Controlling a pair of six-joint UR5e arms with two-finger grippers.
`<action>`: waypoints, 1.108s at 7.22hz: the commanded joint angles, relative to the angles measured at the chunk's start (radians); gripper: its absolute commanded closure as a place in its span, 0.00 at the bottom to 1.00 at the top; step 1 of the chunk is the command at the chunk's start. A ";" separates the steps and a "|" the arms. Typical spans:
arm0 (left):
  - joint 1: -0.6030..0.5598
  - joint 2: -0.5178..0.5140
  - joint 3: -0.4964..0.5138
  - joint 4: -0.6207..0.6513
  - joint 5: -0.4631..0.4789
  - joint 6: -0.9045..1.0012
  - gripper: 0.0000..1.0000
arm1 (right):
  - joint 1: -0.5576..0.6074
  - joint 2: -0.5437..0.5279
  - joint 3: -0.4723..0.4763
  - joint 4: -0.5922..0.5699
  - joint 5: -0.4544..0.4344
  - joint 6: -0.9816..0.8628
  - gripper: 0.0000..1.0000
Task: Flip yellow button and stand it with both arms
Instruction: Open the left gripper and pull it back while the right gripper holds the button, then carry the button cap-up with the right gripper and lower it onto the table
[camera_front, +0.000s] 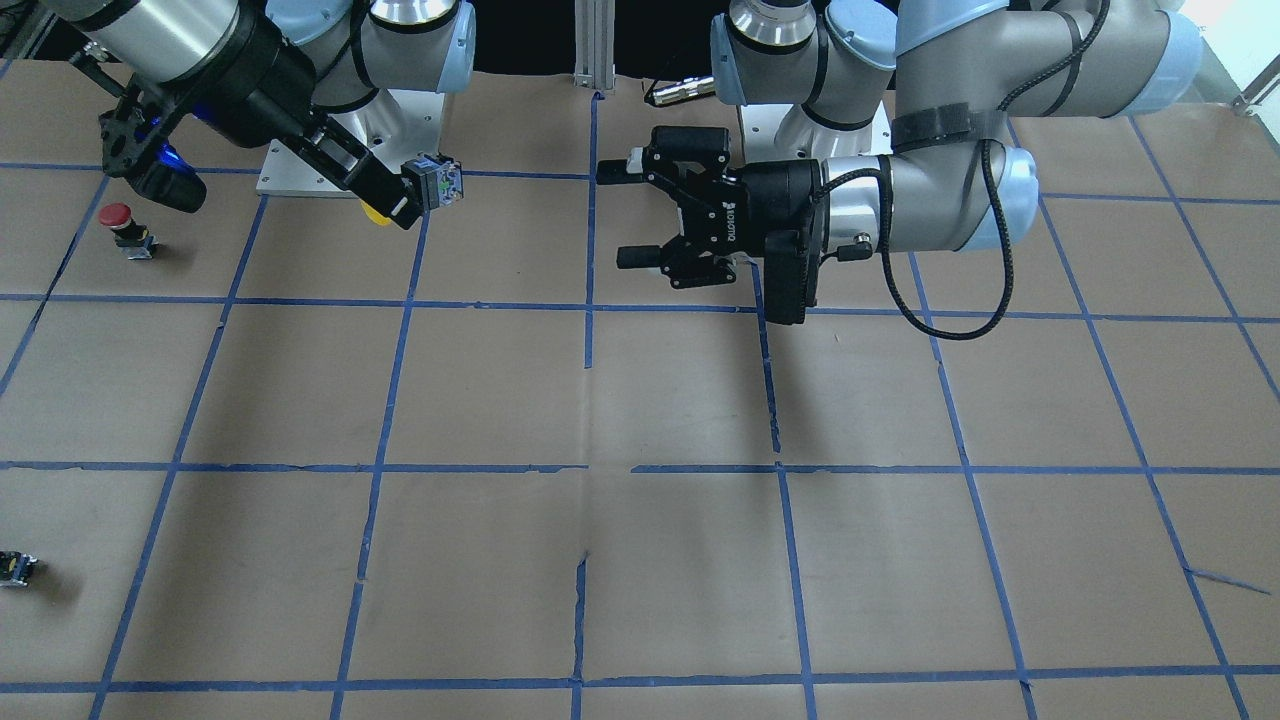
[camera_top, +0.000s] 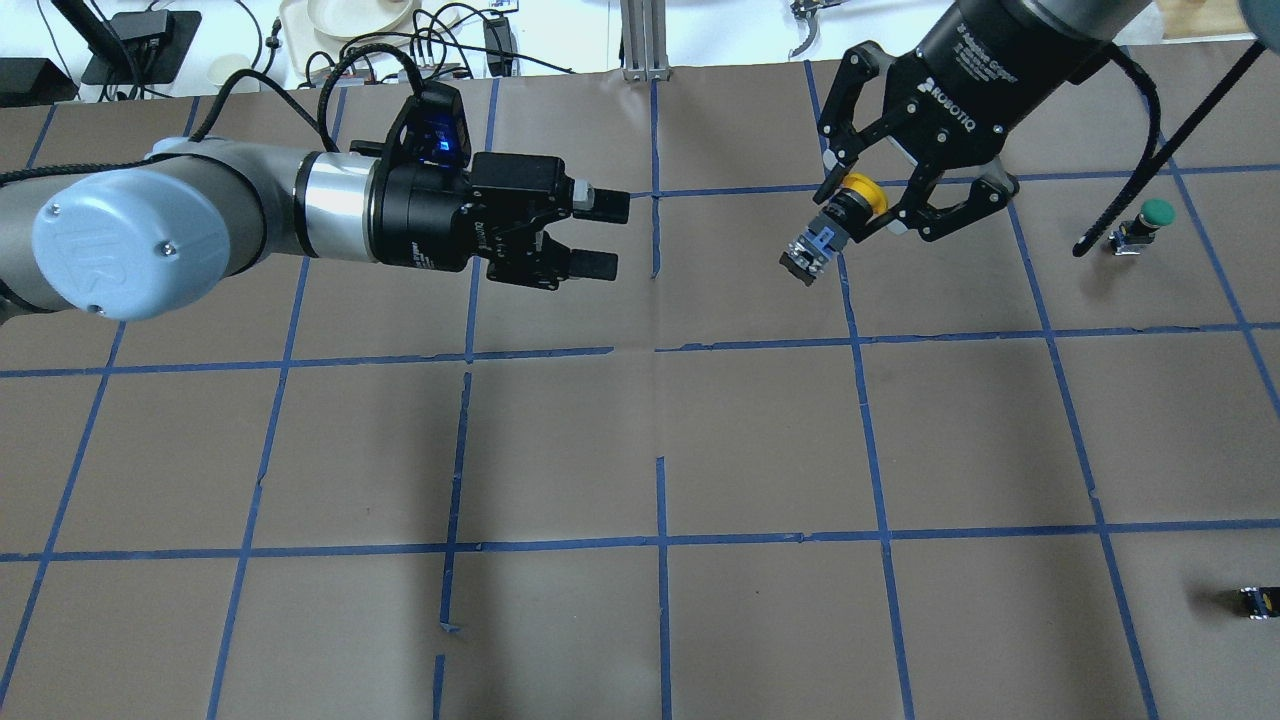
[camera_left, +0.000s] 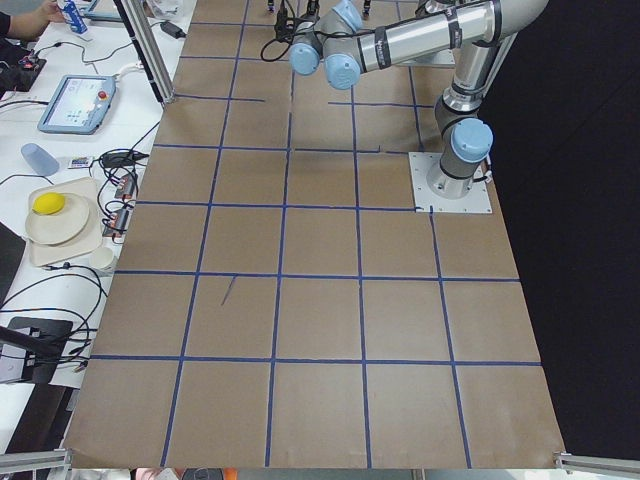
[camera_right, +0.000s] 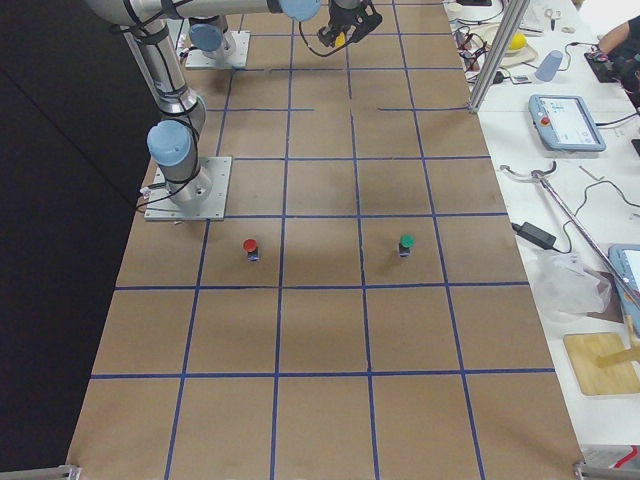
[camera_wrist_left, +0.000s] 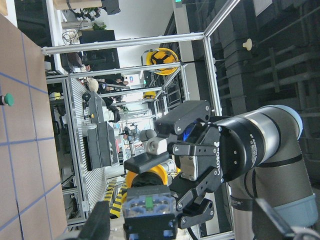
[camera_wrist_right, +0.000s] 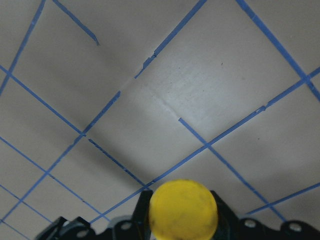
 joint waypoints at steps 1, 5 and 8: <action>0.000 -0.060 0.079 0.284 0.444 -0.196 0.00 | -0.012 -0.032 0.066 -0.007 -0.117 -0.316 0.79; -0.006 -0.068 0.118 0.420 1.059 -0.342 0.00 | -0.136 -0.055 0.111 -0.059 -0.248 -0.924 0.80; -0.053 0.006 0.121 0.420 1.081 -0.582 0.00 | -0.369 -0.055 0.163 -0.091 -0.246 -1.465 0.81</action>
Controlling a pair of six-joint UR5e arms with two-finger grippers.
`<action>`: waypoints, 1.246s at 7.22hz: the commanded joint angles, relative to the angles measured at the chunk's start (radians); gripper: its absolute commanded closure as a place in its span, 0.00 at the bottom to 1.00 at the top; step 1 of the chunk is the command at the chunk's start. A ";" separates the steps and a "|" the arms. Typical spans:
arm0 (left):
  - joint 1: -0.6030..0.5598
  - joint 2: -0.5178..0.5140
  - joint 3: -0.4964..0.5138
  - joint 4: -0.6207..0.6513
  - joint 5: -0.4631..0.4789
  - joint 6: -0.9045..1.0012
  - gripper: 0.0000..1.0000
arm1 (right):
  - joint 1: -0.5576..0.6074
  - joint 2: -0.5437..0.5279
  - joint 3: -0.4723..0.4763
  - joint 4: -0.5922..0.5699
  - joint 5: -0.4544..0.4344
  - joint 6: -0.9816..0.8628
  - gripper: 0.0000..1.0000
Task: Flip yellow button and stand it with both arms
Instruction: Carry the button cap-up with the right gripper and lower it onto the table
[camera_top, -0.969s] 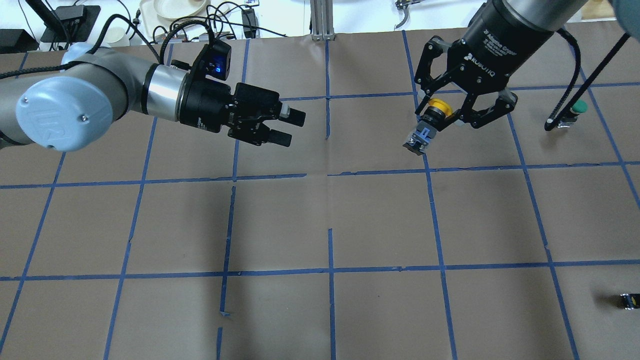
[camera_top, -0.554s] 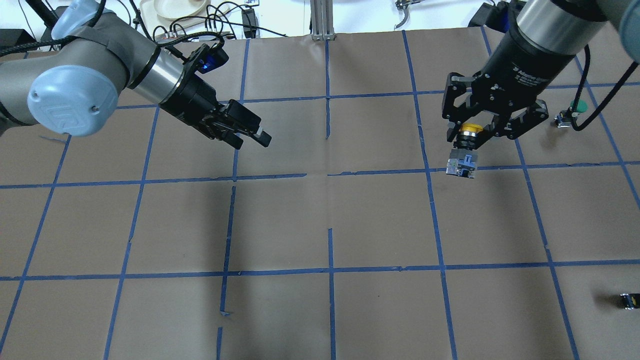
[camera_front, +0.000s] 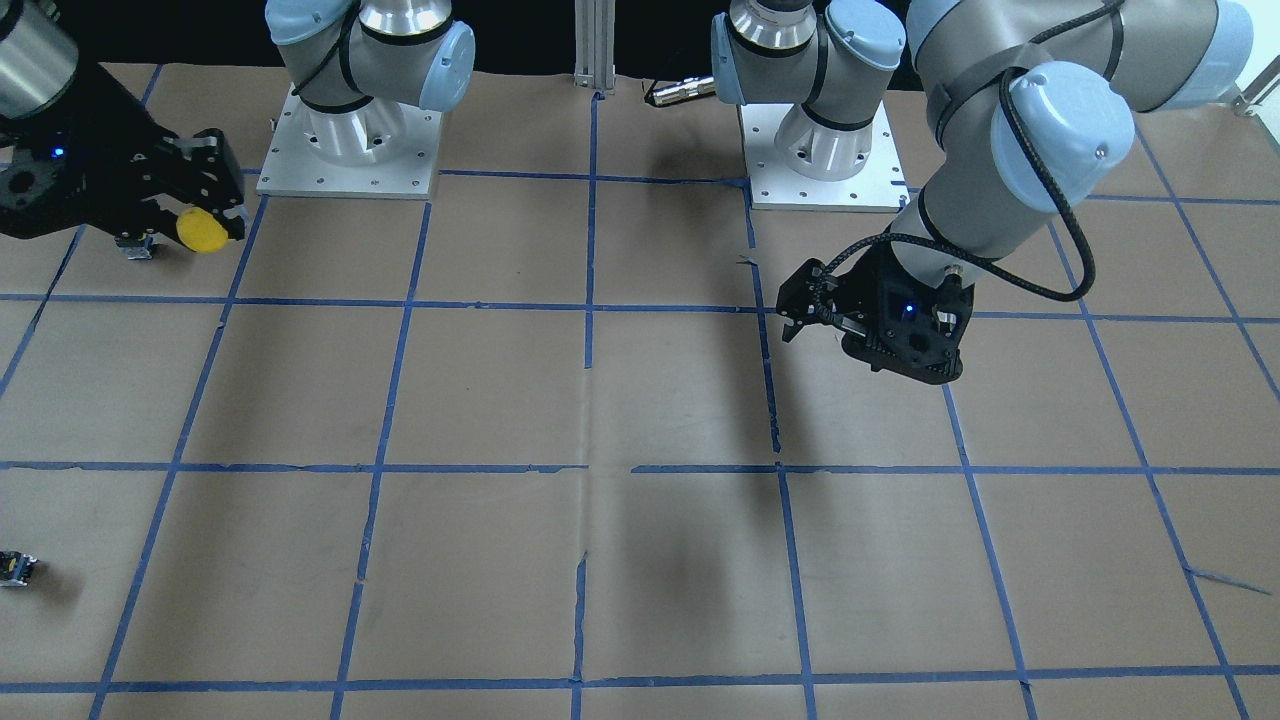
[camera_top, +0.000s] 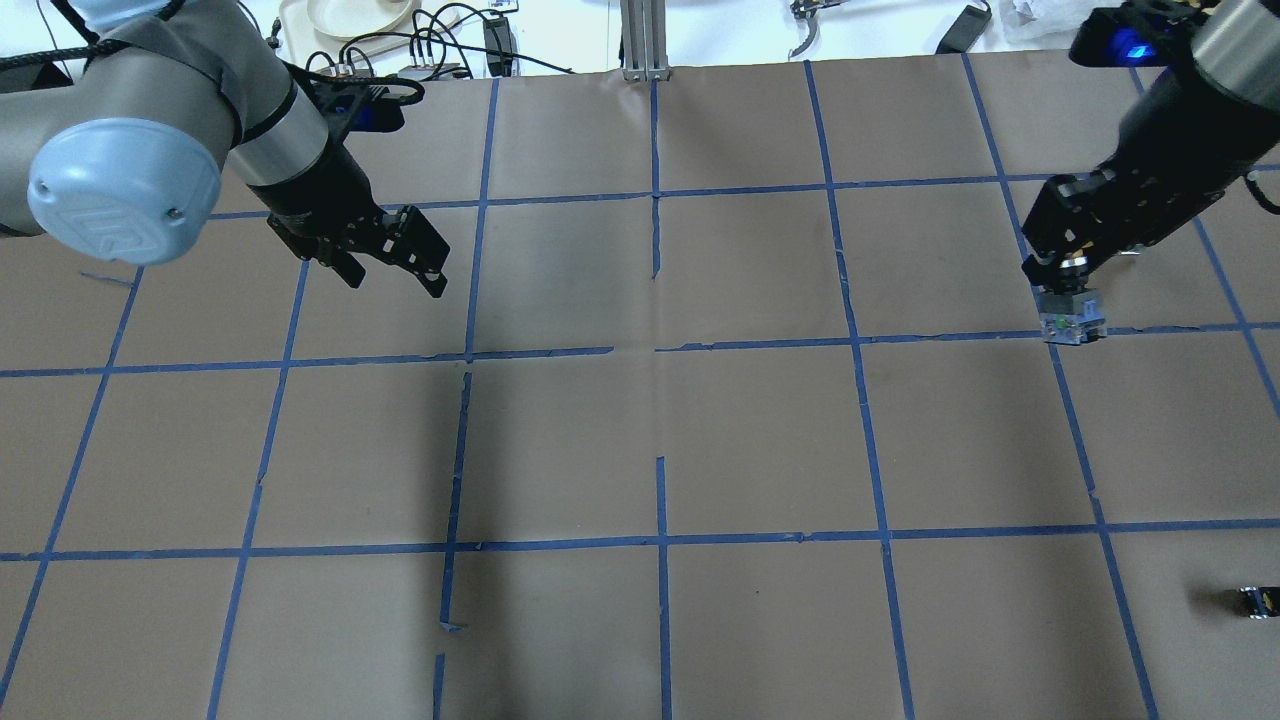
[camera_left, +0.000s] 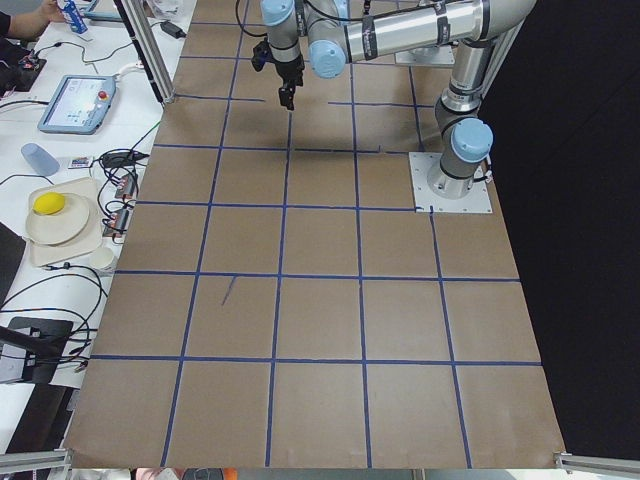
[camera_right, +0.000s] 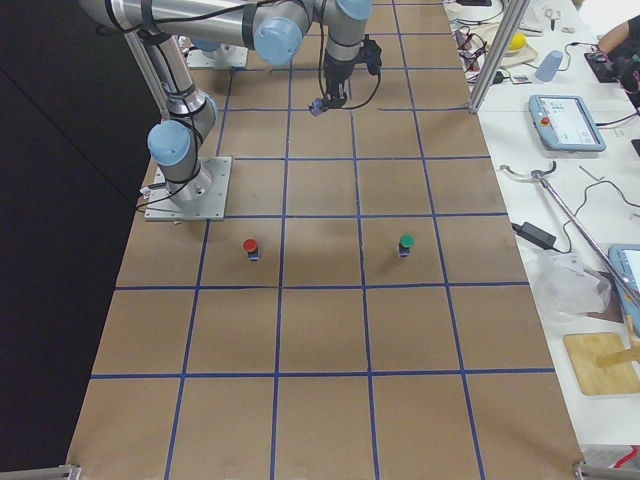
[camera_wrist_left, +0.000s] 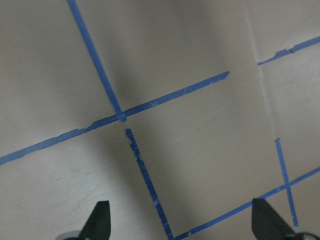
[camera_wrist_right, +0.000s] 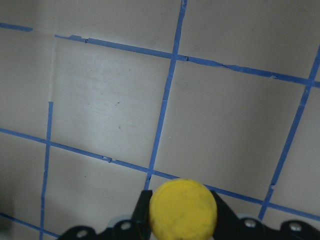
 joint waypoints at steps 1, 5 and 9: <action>-0.042 0.029 0.015 0.002 0.013 -0.169 0.00 | -0.156 0.003 0.038 -0.039 0.001 -0.389 0.83; -0.050 0.047 0.086 -0.041 0.014 -0.193 0.00 | -0.455 0.014 0.241 -0.234 0.145 -1.148 0.84; -0.057 0.049 0.080 -0.038 0.014 -0.303 0.00 | -0.610 0.194 0.266 -0.266 0.223 -1.798 0.87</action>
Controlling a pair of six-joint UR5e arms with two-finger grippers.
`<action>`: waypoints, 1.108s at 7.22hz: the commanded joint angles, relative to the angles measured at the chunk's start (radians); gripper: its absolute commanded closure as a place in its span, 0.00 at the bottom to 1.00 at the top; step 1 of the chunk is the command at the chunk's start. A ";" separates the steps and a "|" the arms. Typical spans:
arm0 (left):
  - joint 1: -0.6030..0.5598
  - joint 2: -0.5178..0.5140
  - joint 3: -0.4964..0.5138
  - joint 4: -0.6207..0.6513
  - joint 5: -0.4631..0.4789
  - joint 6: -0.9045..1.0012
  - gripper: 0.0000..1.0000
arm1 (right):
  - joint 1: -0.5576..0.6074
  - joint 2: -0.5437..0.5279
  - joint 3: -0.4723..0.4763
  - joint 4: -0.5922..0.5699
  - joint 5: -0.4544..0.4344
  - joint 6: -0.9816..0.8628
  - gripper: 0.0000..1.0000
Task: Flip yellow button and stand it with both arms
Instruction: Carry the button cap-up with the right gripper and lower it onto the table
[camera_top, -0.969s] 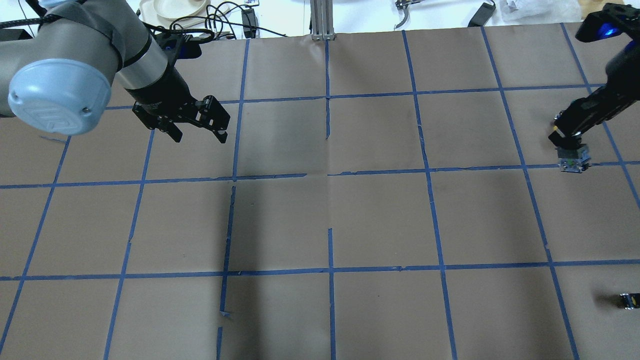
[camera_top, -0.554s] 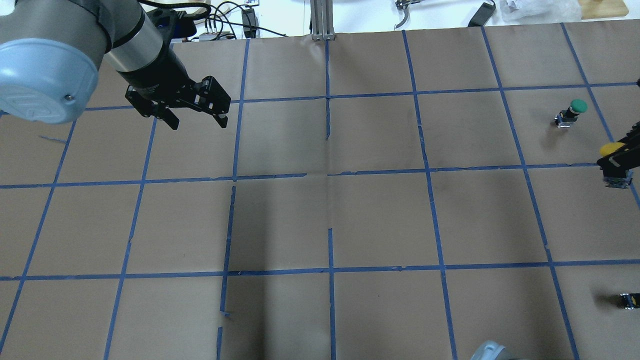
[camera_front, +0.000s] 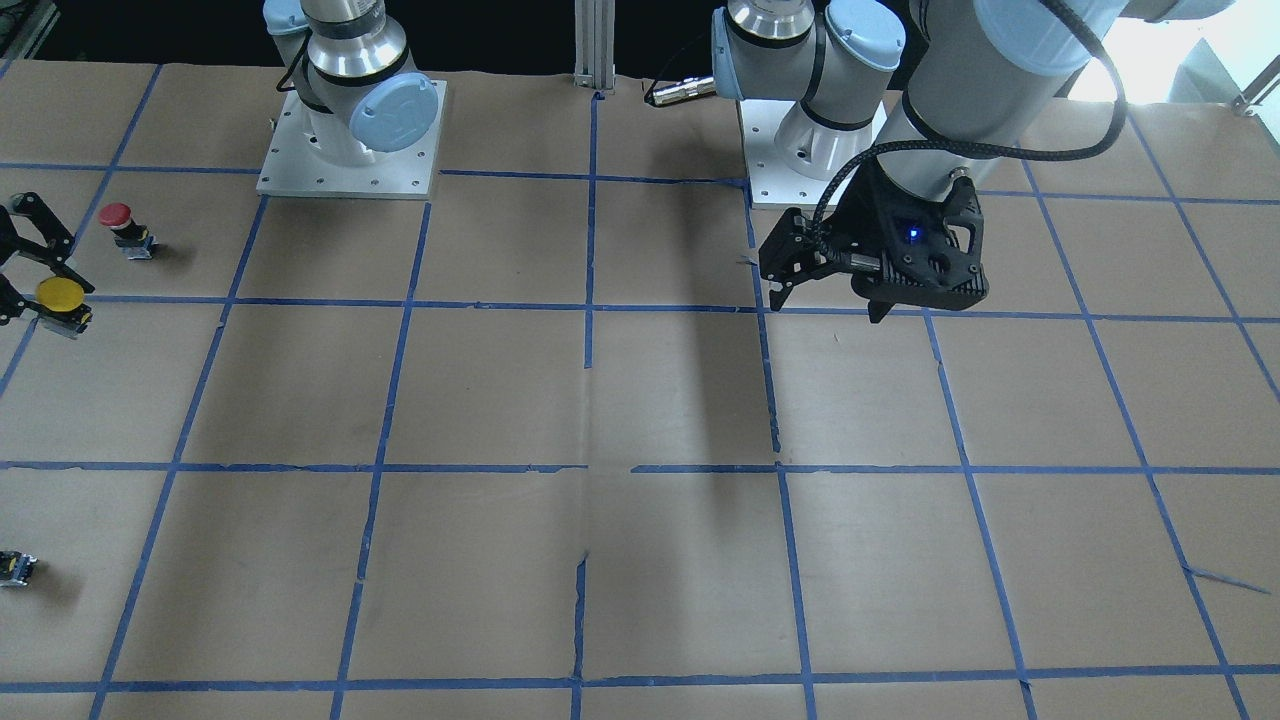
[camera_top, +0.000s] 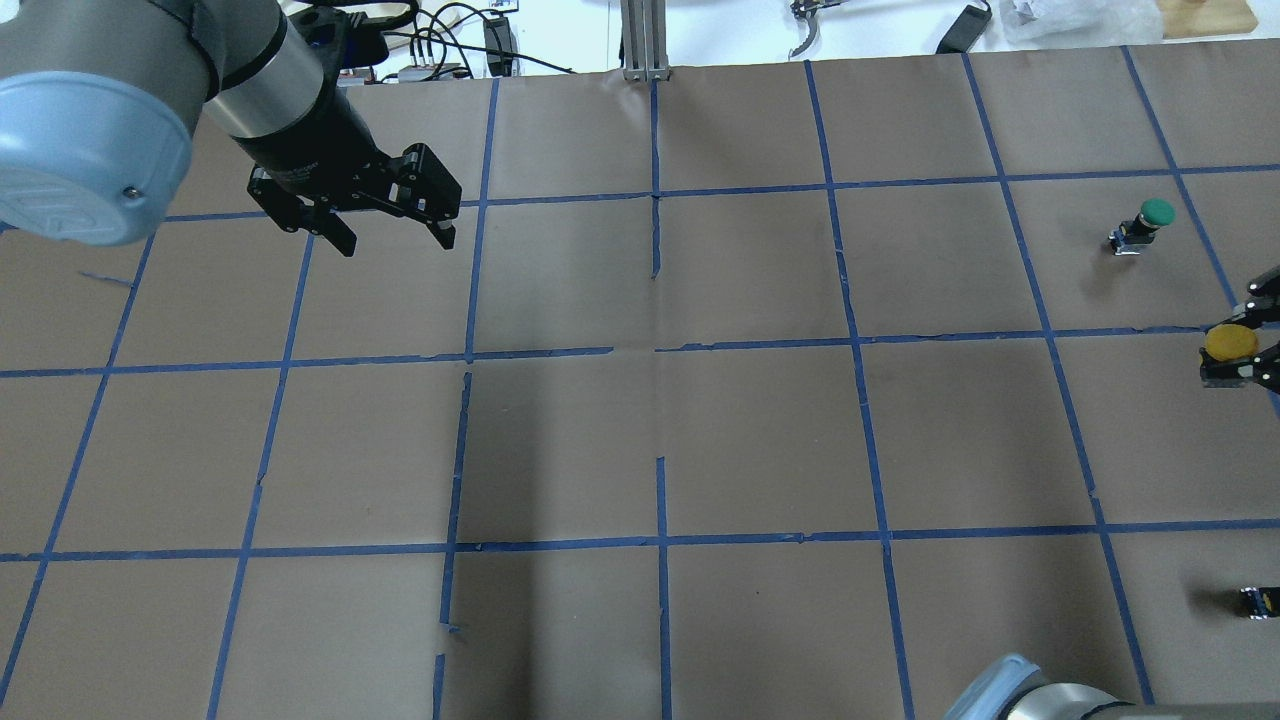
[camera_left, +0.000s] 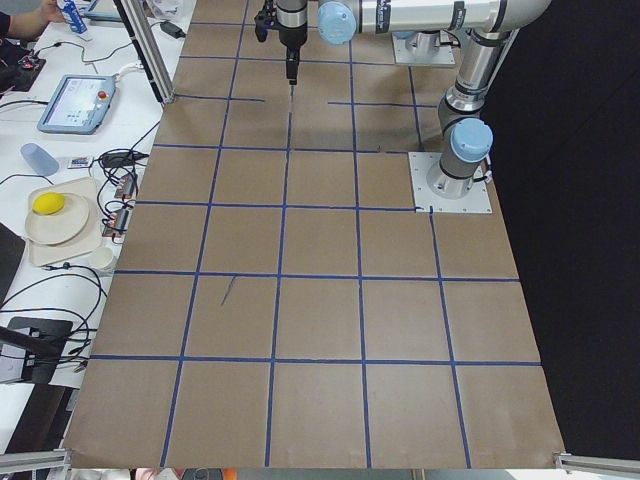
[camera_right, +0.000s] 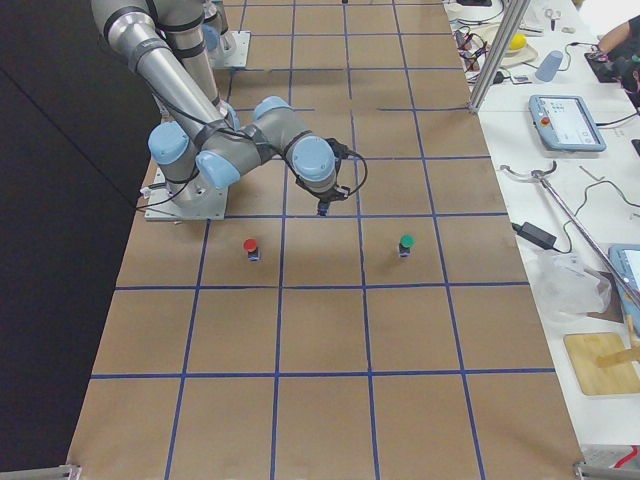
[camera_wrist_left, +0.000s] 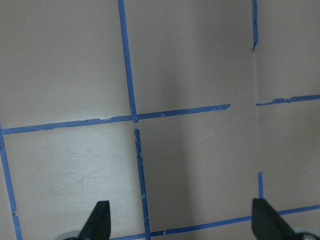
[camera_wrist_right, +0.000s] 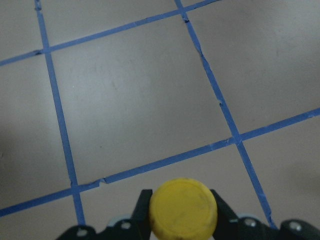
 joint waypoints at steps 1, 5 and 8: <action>-0.001 -0.004 0.009 -0.001 0.000 -0.046 0.00 | -0.115 0.117 -0.004 -0.004 0.082 -0.276 0.88; -0.003 0.005 0.018 -0.059 0.025 -0.005 0.00 | -0.158 0.226 -0.024 0.011 0.139 -0.361 0.85; -0.004 0.002 0.024 -0.060 0.026 -0.003 0.00 | -0.179 0.297 -0.026 0.027 0.139 -0.361 0.83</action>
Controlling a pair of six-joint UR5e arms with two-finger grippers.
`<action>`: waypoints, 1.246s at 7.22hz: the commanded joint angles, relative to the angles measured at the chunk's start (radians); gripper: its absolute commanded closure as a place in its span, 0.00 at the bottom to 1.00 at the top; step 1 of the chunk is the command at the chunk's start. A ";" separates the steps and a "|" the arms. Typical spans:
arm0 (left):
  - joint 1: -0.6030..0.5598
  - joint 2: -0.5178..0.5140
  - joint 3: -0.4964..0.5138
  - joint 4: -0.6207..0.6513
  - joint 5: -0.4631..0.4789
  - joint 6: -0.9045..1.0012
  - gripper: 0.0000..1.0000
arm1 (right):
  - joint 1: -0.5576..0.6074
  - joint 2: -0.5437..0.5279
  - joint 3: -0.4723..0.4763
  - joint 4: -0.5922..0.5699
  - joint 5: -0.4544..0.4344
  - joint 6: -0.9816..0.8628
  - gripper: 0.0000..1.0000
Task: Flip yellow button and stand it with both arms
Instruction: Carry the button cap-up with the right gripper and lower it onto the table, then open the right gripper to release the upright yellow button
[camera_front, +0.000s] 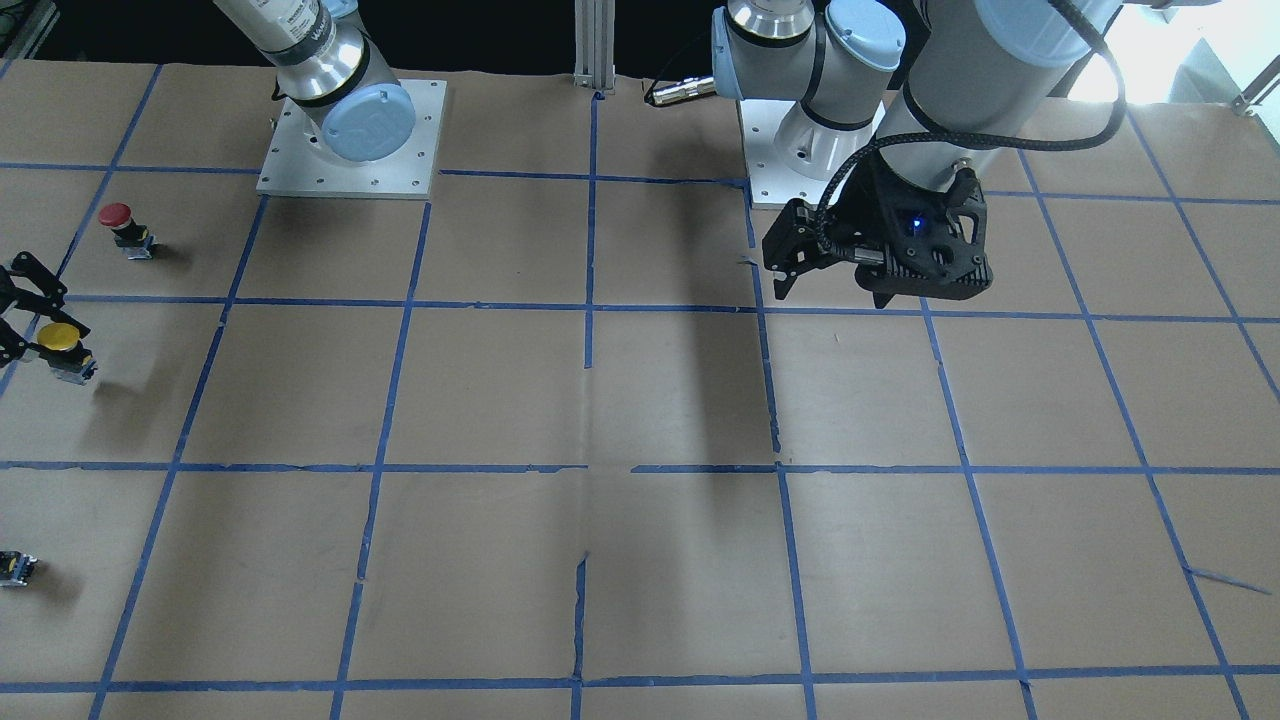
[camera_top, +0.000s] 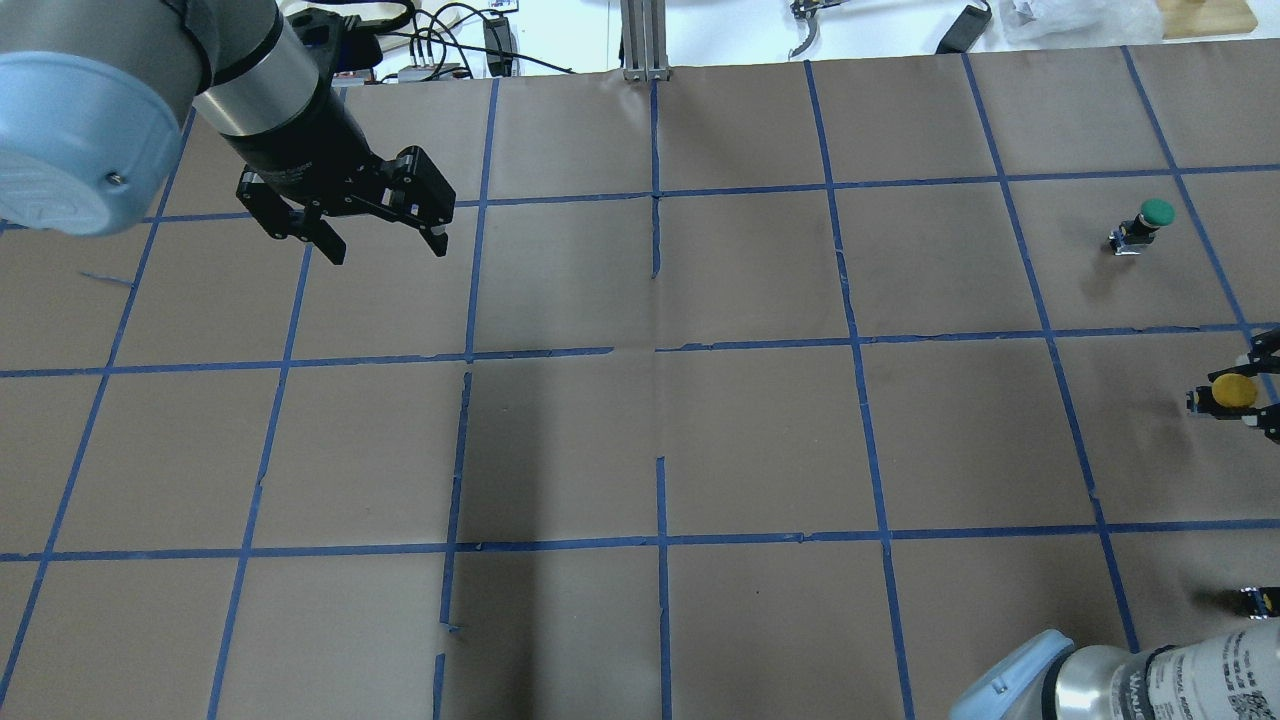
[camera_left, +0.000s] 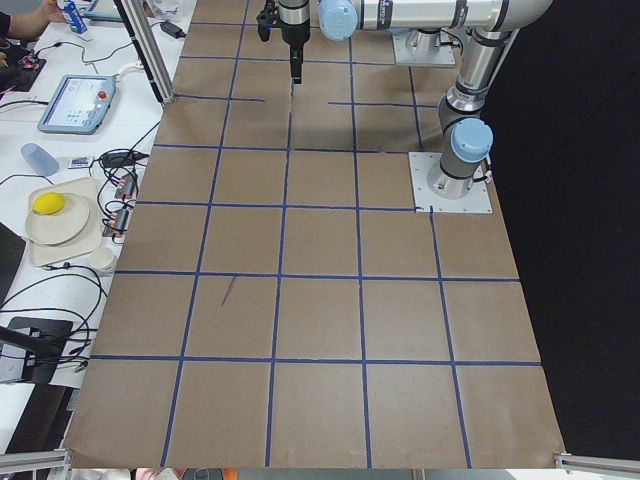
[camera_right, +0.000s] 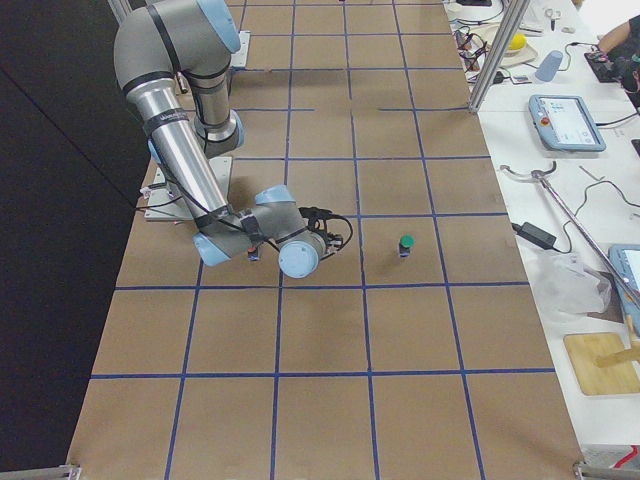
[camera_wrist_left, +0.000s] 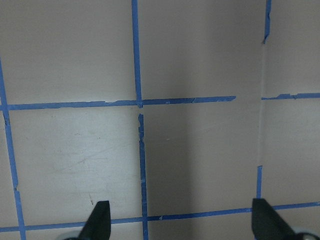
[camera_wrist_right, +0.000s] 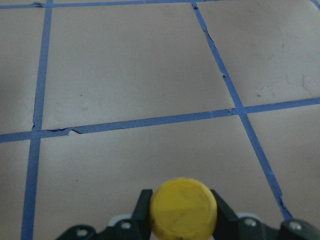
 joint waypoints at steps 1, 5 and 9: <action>-0.001 -0.001 0.006 -0.001 0.000 0.001 0.00 | -0.009 0.022 0.001 0.020 0.000 -0.001 0.81; -0.003 -0.001 0.017 -0.010 0.012 -0.010 0.00 | -0.010 0.044 -0.002 0.061 -0.017 0.066 0.00; -0.003 -0.004 0.018 -0.009 0.014 -0.011 0.00 | 0.064 -0.005 -0.096 0.066 -0.074 0.332 0.00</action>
